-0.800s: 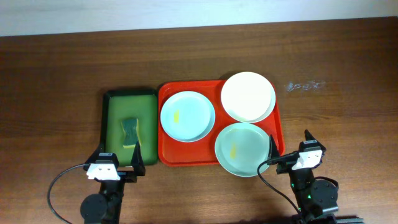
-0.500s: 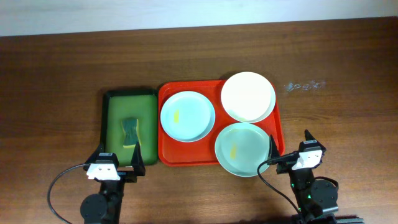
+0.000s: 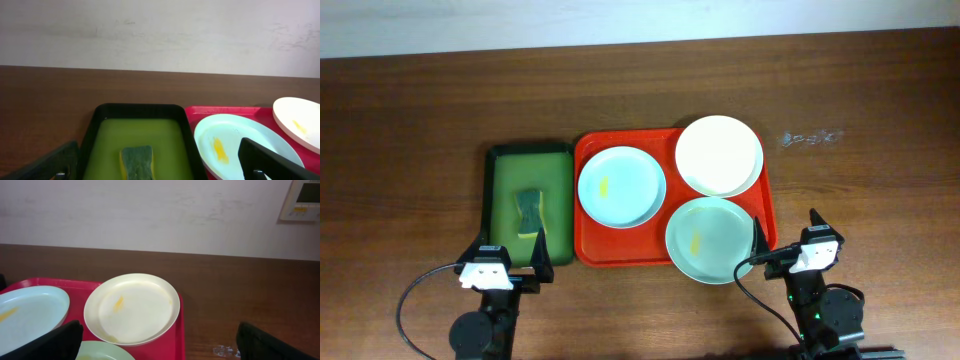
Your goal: Clean dirty plates on tray and stack at the side
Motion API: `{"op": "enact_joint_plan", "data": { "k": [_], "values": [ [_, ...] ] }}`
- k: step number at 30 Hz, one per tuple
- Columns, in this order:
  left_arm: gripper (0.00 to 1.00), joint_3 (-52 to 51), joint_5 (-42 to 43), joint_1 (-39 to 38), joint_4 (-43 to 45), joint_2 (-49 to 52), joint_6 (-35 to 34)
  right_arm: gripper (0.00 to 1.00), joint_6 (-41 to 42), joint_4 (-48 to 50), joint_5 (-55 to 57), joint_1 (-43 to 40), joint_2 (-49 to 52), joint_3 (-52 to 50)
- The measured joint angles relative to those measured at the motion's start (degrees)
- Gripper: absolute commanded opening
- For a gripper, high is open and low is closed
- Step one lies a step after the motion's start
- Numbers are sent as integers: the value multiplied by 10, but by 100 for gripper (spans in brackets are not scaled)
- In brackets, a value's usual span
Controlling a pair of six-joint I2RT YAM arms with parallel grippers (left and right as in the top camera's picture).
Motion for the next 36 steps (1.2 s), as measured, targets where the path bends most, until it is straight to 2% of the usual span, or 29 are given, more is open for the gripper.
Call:
{"op": "enact_joint_plan", "data": {
  "k": [22, 24, 26, 27, 29, 31, 33, 36],
  "values": [
    [99, 0, 5, 0, 0, 0, 0, 98, 0, 0, 0, 0, 0, 0],
    [99, 18, 14, 0, -29, 1, 0, 98, 0, 0, 0, 0, 0, 0],
    [99, 132, 21, 0, -131, 11, 3, 98, 0, 0, 0, 0, 0, 0],
    [99, 212, 23, 0, -233, 35, 7, 98, 0, 0, 0, 0, 0, 0],
    [99, 443, 25, 0, -325, 154, 22, 99, 0, 0, 2, -1, 0, 0],
    [99, 598, 26, 0, -451, 257, 33, 98, 0, 0, 2, -1, 0, 0],
    [99, 737, 26, 0, -572, 386, 41, 98, 0, 0, 2, -1, 0, 0],
    [99, 877, 26, 0, -706, 560, 48, 98, 1, 0, 2, -1, 0, 0]
  ]
}}
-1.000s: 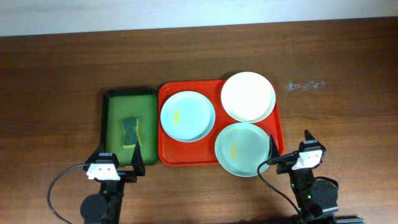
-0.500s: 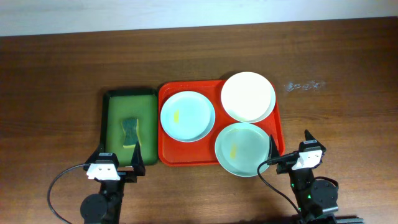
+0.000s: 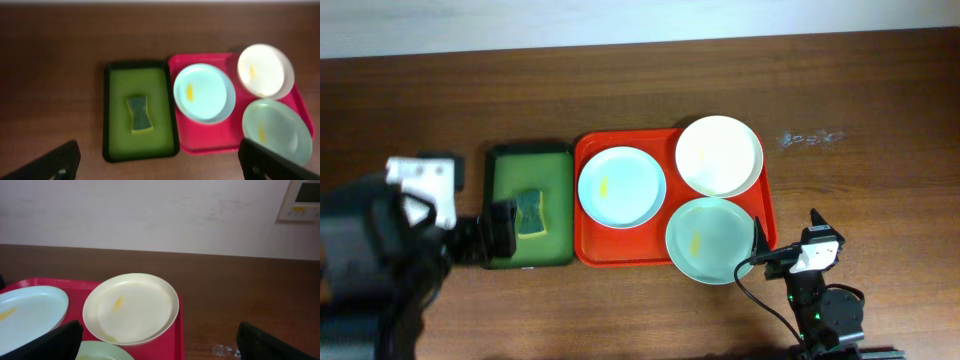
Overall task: Clean dirty plates on tray and stack at the side
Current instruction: 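Reach the left gripper into the green tray and grasp the sponge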
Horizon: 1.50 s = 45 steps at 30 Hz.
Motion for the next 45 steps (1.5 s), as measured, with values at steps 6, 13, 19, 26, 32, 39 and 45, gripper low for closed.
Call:
{"op": "enact_joint_plan", "data": {
  "k": [6, 13, 19, 26, 32, 39, 45],
  "values": [
    [25, 43, 60, 0, -46, 244, 3, 98, 0, 0, 0, 0, 0, 0],
    [38, -23, -6, -1, 16, 443, -45, 98, 0, 0, 0, 0, 0, 0],
    [32, -155, -12, -1, 174, 461, -67, 98, 0, 0, 0, 0, 0, 0],
    [29, -240, -51, -1, 279, 463, -104, 98, 0, 0, 0, 0, 0, 0],
    [33, -241, -51, -1, 300, 463, -111, 98, -1, 0, 0, 0, 0, 0],
    [3, -265, -53, -1, 328, 463, -117, 98, 0, 0, 0, 0, 0, 0],
    [0, -266, -53, -1, 326, 463, -115, 98, 0, 0, 0, 0, 0, 0]
  ]
}}
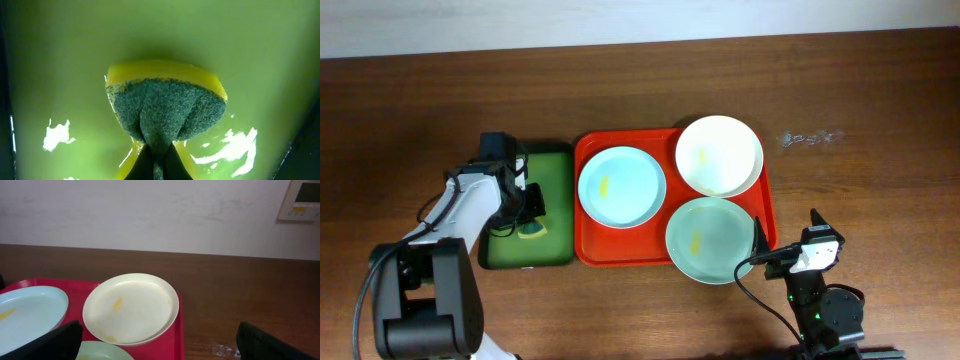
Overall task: Clean dirty plates on tray and stack at the side
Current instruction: 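Reach the left gripper into the green tray and grasp the sponge, then move the right gripper over the red tray to the light-blue plate rim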
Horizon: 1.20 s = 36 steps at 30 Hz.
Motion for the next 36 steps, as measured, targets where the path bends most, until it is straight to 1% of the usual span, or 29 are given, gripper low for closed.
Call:
{"op": "enact_joint_plan", "data": {
  "k": [3, 4, 6, 8, 11, 15, 16, 18, 20, 21, 23, 24, 26, 27, 29, 31, 32, 33, 34, 35, 36],
  "values": [
    [0, -1, -1, 0, -2, -19, 0, 98, 0, 0, 0, 0, 0, 0],
    [0, -1, -2, 0, 1, -74, 0, 98, 0, 0, 0, 0, 0, 0],
    [0, -1, -2, 0, -2, -152, 0, 98, 0, 0, 0, 0, 0, 0],
    [0, -1, 9, 0, -4, -183, 0, 98, 0, 0, 0, 0, 0, 0],
    [0, -1, 18, 0, -5, -186, 0, 98, 0, 0, 0, 0, 0, 0],
    [0, -5, 20, 0, -1, -186, 0, 98, -23, 1, 5, 0, 0, 0],
    [0, -14, 20, 0, 8, -186, 0, 98, -16, 0, -2, 0, 0, 0],
    [0, -15, 20, 0, 9, -186, 0, 98, 67, 2, -53, 0, 0, 0],
    [0, -15, 20, 0, 9, -186, 0, 98, 114, -10, -71, 0, 0, 6],
    [0, -15, 20, 0, 9, -186, 0, 98, 127, -53, -76, 0, 1, 38],
    [0, -15, 20, 0, 9, -186, 0, 98, 138, -96, -80, 0, 12, 120],
    [0, -15, 20, 0, 9, -186, 0, 98, 139, -114, -83, 0, 46, 214],
    [0, -17, 21, 0, 10, -187, 0, 98, 140, -196, -85, 0, 134, 367],
    [0, -17, 22, 0, 10, -187, 0, 98, 140, -249, -92, 0, 195, 450],
    [0, -18, 22, 0, 9, -187, 0, 99, 140, -411, -104, 0, 366, 669],
    [0, -19, 21, 0, 9, -187, 0, 98, 142, -554, -107, 0, 475, 802],
    [0, -19, 22, 0, 8, -187, 0, 98, 142, -598, -113, 0, 545, 874],
    [0, -20, 22, 0, 9, -187, 0, 91, 141, -615, -138, 0, 613, 913],
    [0, -20, 22, 0, 8, -187, 0, 76, 141, -622, -165, -1, 635, 917],
    [0, -20, 22, 0, 9, -187, 0, 49, 140, -631, -188, 0, 661, 920],
    [0, -20, 22, 0, 9, -187, 0, 37, 143, -636, -200, 0, 683, 921]
  ]
}}
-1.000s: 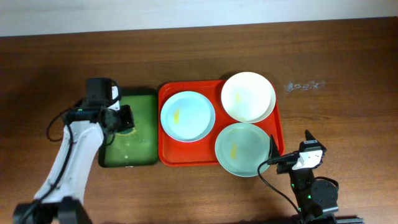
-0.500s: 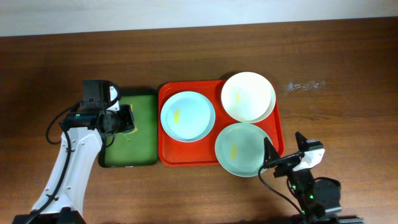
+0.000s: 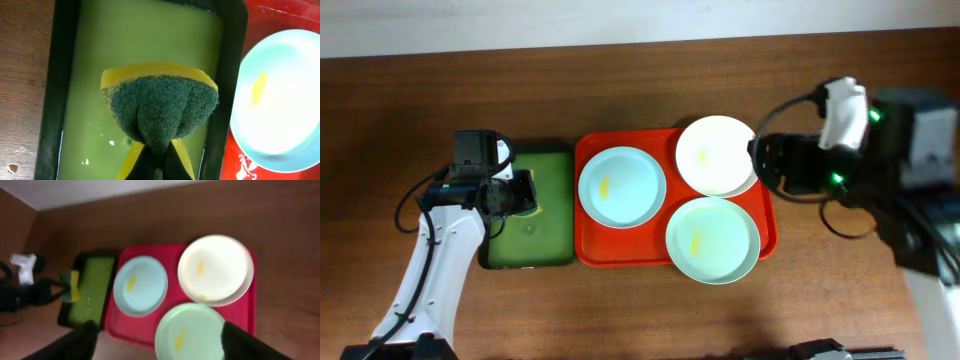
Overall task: Clean dirty plates on tray and stack at the side
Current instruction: 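Move the right gripper over the red tray to the light-blue plate rim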
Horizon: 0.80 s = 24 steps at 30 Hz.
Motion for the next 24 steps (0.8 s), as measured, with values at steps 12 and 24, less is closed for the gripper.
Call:
{"op": "enact_joint_plan", "data": {
  "k": [12, 24],
  "values": [
    [0, 0, 0, 0, 0, 0, 0, 52, -1, -84, -3, 49, 238, 6],
    [0, 0, 0, 0, 0, 0, 0, 70, -3, -19, 9, 101, 289, 6]
  ]
}}
